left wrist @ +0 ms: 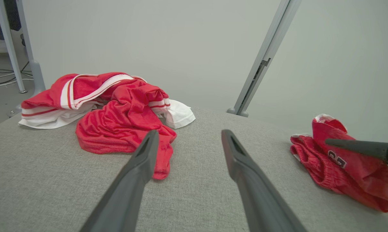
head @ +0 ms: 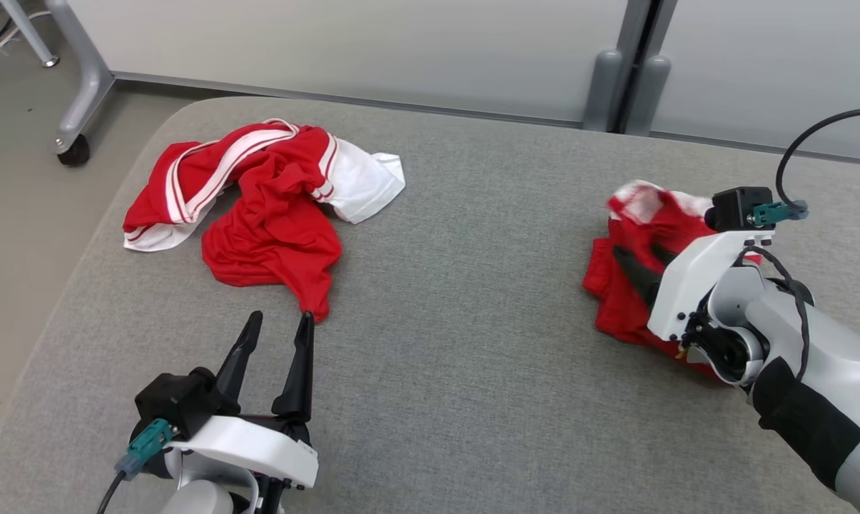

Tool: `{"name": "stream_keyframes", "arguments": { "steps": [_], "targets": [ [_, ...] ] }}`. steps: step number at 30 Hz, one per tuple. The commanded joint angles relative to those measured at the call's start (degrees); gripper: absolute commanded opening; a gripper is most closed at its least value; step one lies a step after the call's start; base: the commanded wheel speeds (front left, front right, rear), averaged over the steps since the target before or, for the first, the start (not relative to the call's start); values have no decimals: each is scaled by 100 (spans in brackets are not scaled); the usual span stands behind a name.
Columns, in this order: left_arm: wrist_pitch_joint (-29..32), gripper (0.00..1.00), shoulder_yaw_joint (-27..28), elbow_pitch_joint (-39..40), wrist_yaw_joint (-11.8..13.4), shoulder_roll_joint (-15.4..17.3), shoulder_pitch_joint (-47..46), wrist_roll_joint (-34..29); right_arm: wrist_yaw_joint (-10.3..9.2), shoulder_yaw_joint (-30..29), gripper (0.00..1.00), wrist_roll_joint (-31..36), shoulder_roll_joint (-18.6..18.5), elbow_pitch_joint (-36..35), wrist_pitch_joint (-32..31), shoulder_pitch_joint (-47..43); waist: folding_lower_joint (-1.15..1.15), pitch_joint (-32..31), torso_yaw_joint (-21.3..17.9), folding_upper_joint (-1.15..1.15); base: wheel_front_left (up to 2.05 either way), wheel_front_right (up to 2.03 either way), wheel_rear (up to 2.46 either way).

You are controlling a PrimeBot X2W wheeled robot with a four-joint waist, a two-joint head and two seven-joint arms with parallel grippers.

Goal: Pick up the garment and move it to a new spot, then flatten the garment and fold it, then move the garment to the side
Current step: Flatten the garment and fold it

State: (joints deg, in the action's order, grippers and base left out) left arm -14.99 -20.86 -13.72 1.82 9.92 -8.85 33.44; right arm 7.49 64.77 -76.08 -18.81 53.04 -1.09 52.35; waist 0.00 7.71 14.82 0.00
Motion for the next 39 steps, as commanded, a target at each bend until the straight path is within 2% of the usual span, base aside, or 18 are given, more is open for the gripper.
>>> {"name": "stream_keyframes", "arguments": {
  "steps": [1, 7, 16, 19, 23, 29, 32, 33, 39],
  "targets": [
    [-28, 100, 38, -4, -12, 20, -70, -35, 2, 7, 100, 15, -21, -17, 44, -2, 0, -26, -44, 0, 0, 0, 0],
    [-28, 100, 182, 9, -9, 4, 91, -84, 2, 57, 100, 0, -233, -586, 636, -150, 0, -233, -331, 0, 0, 0, 0],
    [-28, 100, 364, 169, 18, -29, 308, -149, 2, -340, 100, 30, -1149, -1254, 1562, -495, 0, -480, -628, 0, 0, 0, 0],
    [-28, 100, 470, 275, 44, -40, 411, -179, 2, -786, 100, 236, -1385, -1371, 1638, -735, 0, -567, -707, 0, 0, 0, 0],
    [-28, 100, 664, 453, 77, -37, 582, -301, 2, -2075, 100, 1058, -1512, -1752, 1629, -1302, 0, -624, -836, 0, 0, 0, 0],
    [-28, 100, 909, 701, 58, -49, 758, -618, 2, -4109, 100, 2842, -1038, -2815, 1621, -2725, 0, -667, -1031, 0, 0, 0, 0],
    [-28, 100, 1068, 828, 3, -89, 823, -788, 2, -4743, 100, 3658, -616, -3435, 1621, -3488, 0, -686, -1108, 0, 0, 0, 0],
    [-27, 100, 1157, 893, -28, -126, 908, -913, 2, -5041, 100, 4070, -363, -3810, 1623, -3892, 0, -700, -1162, 0, 0, 0, 0],
    [-28, 100, 1351, 1085, -139, -290, 1125, -1379, 2, -5574, 100, 4778, 252, -4432, 1623, -4802, 0, -733, -1276, 0, 0, 0, 0]
  ]
}}
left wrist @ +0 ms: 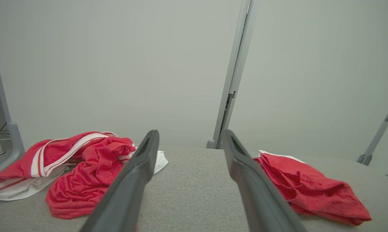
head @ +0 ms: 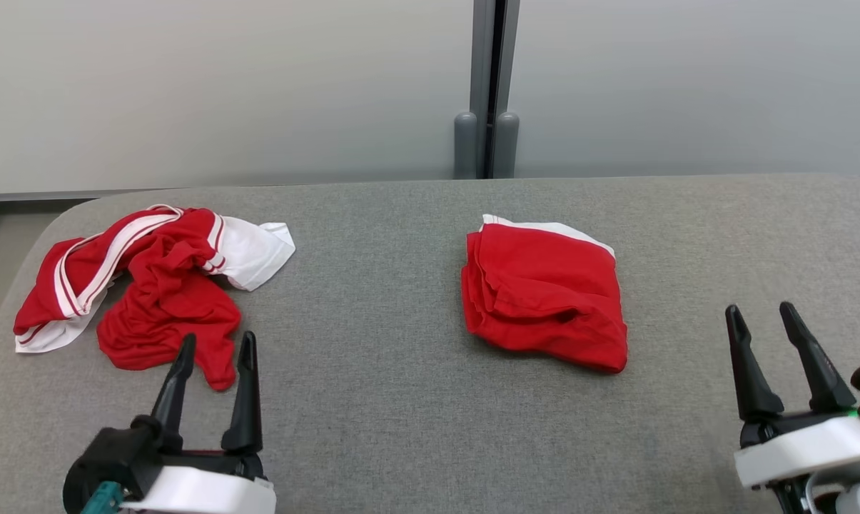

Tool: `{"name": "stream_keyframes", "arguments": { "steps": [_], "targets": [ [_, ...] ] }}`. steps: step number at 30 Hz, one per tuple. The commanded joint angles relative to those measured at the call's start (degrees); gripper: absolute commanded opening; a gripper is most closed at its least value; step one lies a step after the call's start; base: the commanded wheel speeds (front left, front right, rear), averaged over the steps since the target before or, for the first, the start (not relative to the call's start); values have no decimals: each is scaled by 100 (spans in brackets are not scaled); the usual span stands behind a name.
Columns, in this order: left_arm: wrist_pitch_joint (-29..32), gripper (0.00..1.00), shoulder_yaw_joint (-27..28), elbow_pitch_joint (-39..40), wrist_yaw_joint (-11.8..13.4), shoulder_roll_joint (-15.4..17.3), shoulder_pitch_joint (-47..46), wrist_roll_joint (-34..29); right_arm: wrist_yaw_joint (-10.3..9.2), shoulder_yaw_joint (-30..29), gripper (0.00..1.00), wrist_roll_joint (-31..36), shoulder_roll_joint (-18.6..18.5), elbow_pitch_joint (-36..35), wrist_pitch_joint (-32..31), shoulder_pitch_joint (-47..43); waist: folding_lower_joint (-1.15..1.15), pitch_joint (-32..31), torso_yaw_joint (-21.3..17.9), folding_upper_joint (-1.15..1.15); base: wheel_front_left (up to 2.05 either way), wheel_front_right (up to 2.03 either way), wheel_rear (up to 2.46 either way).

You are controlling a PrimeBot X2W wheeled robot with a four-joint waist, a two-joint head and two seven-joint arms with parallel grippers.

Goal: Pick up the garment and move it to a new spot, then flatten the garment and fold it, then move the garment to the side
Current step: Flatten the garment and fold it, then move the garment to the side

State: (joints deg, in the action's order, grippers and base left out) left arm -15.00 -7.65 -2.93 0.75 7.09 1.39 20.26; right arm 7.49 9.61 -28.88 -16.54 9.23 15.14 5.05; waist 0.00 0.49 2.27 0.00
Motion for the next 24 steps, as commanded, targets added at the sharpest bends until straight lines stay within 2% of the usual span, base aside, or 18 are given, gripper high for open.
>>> {"name": "stream_keyframes", "arguments": {
  "steps": [1, 5, 17, 24],
  "targets": [
    [-26, 100, 41, 9, -69, -38, 130, -127, 2, -102, 100, 104, 90, -73, -2, -158, 0, -15, -34, 0, 0, 0, 0],
    [-27, 100, 81, -28, -179, -137, 212, -355, 2, -221, 100, 295, 263, -161, -1, -295, 0, -22, -87, 0, 0, 0, 0],
    [-27, 100, 250, -155, -375, -276, 226, -625, 2, -268, 100, 491, 314, -143, -1, -272, 0, -43, -24, 0, 0, 0, 0],
    [-27, 100, 266, -195, -468, -333, 117, -679, 2, -354, 100, 240, 408, 317, -175, 32, 0, 61, 112, 0, 0, 0, 0]
  ]
}}
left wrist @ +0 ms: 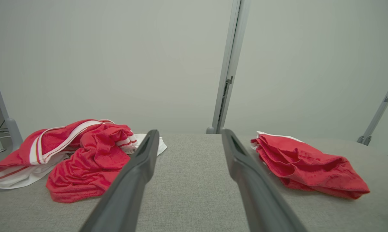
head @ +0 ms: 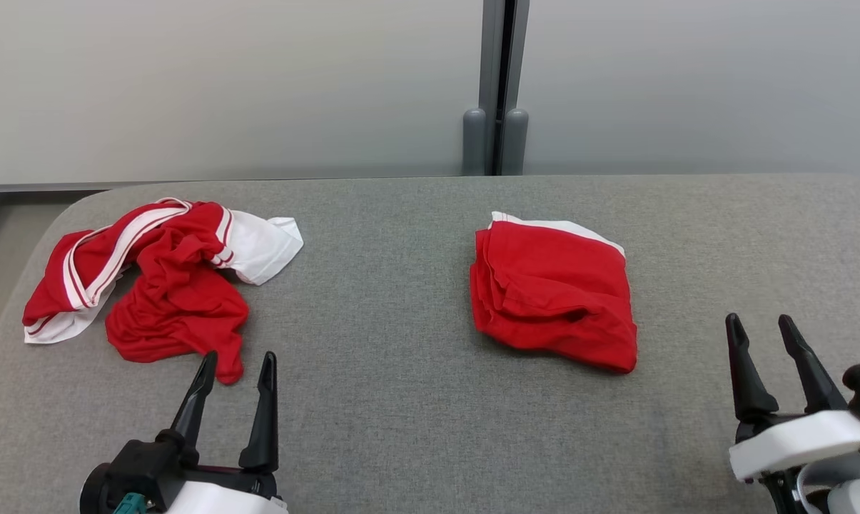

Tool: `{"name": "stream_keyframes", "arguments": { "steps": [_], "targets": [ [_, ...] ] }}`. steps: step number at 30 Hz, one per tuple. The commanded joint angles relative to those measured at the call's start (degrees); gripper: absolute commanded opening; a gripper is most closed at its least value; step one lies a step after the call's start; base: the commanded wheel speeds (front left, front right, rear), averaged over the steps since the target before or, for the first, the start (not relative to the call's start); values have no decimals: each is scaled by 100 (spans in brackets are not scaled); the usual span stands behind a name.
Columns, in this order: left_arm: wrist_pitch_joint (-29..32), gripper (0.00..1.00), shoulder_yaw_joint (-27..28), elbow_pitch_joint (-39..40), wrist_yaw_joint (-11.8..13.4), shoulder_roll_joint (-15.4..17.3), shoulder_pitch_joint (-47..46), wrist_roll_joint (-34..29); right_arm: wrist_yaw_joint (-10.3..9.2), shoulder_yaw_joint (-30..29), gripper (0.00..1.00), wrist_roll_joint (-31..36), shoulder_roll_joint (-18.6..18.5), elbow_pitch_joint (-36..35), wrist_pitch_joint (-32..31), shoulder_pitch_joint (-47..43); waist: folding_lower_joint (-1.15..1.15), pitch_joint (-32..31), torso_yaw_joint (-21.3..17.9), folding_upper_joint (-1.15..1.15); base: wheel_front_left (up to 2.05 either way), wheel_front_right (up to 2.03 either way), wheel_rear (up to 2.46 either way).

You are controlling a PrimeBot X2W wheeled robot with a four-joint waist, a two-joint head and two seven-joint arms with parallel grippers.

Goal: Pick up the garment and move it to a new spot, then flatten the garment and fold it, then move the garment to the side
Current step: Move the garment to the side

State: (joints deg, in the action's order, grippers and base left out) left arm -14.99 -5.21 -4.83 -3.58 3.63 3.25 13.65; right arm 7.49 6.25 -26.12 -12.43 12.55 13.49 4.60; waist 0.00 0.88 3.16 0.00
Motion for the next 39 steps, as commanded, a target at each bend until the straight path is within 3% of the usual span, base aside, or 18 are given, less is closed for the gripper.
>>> {"name": "stream_keyframes", "arguments": {
  "steps": [1, 10, 19, 30, 35, 36, 37, 38, 39],
  "targets": [
    [-28, 100, 18, -27, -44, 12, -83, -11, 2, -56, 100, -55, 0, 104, -138, 177, 0, 51, 52, 0, 0, 0, 0],
    [-28, 100, 37, -152, -147, -10, -362, -21, 2, 60, 100, -418, -140, 1176, -2058, 1542, 0, 430, 382, 0, 0, 0, 0],
    [-28, 100, -21, -305, -228, -31, -718, 20, 3, -68, 100, -811, -240, 2318, -3448, 2669, 0, 854, 787, 0, 0, 0, 0],
    [-28, 100, -13, -332, -291, -49, -942, -16, 2, -348, 100, -1259, -62, 3637, -4247, 3307, 0, 1155, 1048, 0, 0, 0, 0],
    [-28, 100, 8, -358, -291, -54, -982, -42, 2, -236, 100, -1451, 51, 3796, -4146, 3383, 0, 1182, 1060, 0, 0, 0, 0],
    [-28, 100, 8, -362, -294, -55, -985, -54, 2, -203, 83, -1478, 50, 3786, -4092, 3387, 0, 1169, 1049, 0, 0, 0, 0],
    [-28, 100, 7, -365, -296, -56, -990, -60, 2, -159, 48, -1491, 44, 3782, -4031, 3389, 0, 1147, 1034, 0, 0, 0, 0],
    [-28, 100, 5, -366, -294, -56, -993, -67, 2, -113, 38, -1515, 27, 3768, -3971, 3394, 0, 1120, 1014, 0, 0, 0, 0],
    [-28, 100, 2, -364, -299, -57, -993, -67, 2, -75, 8, -1554, 6, 3747, -3897, 3402, 0, 1092, 989, 0, 0, 0, 0]
  ]
}}
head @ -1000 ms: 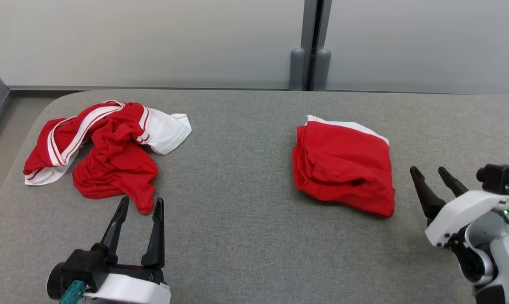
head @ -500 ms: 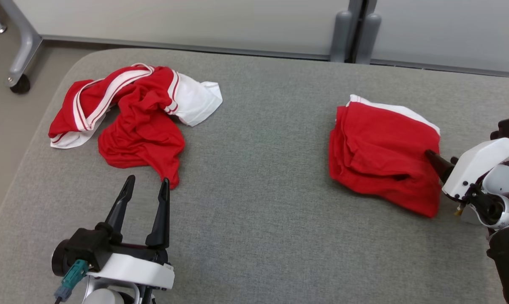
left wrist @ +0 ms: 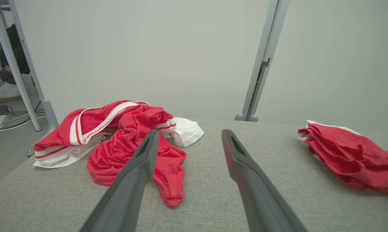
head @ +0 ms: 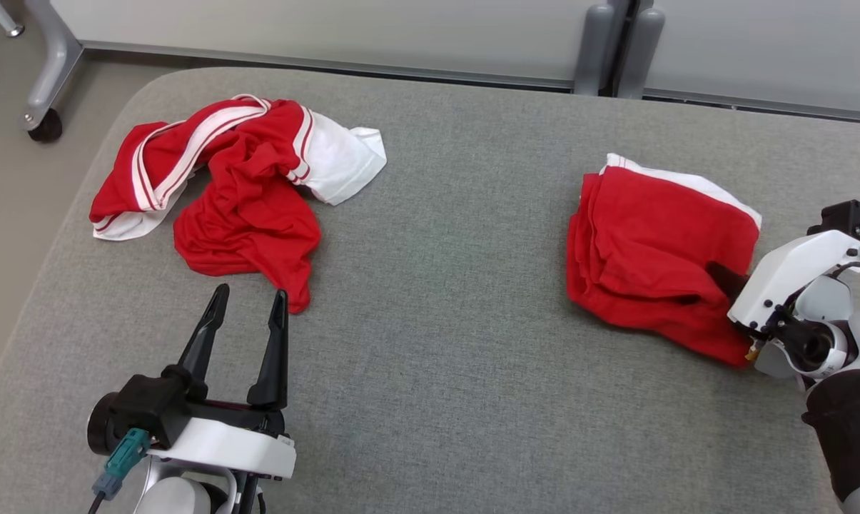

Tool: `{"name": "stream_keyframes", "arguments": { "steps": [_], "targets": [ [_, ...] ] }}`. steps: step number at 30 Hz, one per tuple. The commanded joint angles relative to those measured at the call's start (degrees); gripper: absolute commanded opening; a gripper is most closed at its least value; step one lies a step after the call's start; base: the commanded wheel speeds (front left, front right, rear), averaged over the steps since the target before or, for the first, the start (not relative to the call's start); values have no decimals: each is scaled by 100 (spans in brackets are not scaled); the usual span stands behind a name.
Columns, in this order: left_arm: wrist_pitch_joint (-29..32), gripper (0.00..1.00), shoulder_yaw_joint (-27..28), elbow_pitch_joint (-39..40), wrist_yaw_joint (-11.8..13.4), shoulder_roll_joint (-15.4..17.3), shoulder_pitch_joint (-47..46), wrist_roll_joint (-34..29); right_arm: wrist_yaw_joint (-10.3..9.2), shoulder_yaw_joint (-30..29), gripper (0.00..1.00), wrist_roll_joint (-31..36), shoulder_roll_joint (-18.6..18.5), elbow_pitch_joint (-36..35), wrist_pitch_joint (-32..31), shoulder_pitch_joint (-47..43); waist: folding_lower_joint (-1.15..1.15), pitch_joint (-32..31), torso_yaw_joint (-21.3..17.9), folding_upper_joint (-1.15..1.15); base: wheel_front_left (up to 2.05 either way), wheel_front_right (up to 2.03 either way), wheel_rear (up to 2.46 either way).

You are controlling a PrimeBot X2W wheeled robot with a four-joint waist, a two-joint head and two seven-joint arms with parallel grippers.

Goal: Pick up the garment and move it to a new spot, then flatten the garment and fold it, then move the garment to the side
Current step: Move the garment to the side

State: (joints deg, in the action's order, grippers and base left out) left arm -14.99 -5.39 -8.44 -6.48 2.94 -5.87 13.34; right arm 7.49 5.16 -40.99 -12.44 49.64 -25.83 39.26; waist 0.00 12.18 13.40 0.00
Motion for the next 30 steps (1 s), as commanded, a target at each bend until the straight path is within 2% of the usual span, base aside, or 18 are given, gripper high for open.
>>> {"name": "stream_keyframes", "arguments": {
  "steps": [1, 6, 10, 21, 23, 27, 30],
  "targets": [
    [-28, 100, 14, 1, -13, 11, -75, -32, 2, 70, 0, -84, -17, 22, 102, -62, 0, -73, -65, 0, 0, 0, 0],
    [-28, 100, -124, 1, -50, 8, -47, -78, 2, 346, 0, -235, -95, -66, 333, -140, 0, -260, -335, 0, 0, 0, 0],
    [-28, 100, -300, 4, -58, 8, -59, -114, 2, 594, 0, -402, -160, -186, 466, -216, 0, -405, -708, 0, 0, 0, 0],
    [-28, 100, -791, -22, -97, 7, -127, -81, 3, 1333, 0, -810, -347, -588, 679, -431, 0, -590, -2110, 0, 0, 0, 0],
    [-28, 100, -868, -23, -94, 19, -200, -88, 3, 1515, 0, -889, -382, -705, 721, -439, 0, -543, -2486, 0, 0, 0, 0],
    [-27, 100, -1000, -37, -97, 64, -291, -109, 2, 1706, 0, -973, -447, -830, 827, -379, 0, -424, -2868, 0, 0, 0, 0],
    [-27, 100, -1110, -51, -102, 98, -383, -100, 2, 1873, 0, -1010, -535, -930, 894, -283, 0, -305, -3013, 0, 0, 0, 0]
  ]
}}
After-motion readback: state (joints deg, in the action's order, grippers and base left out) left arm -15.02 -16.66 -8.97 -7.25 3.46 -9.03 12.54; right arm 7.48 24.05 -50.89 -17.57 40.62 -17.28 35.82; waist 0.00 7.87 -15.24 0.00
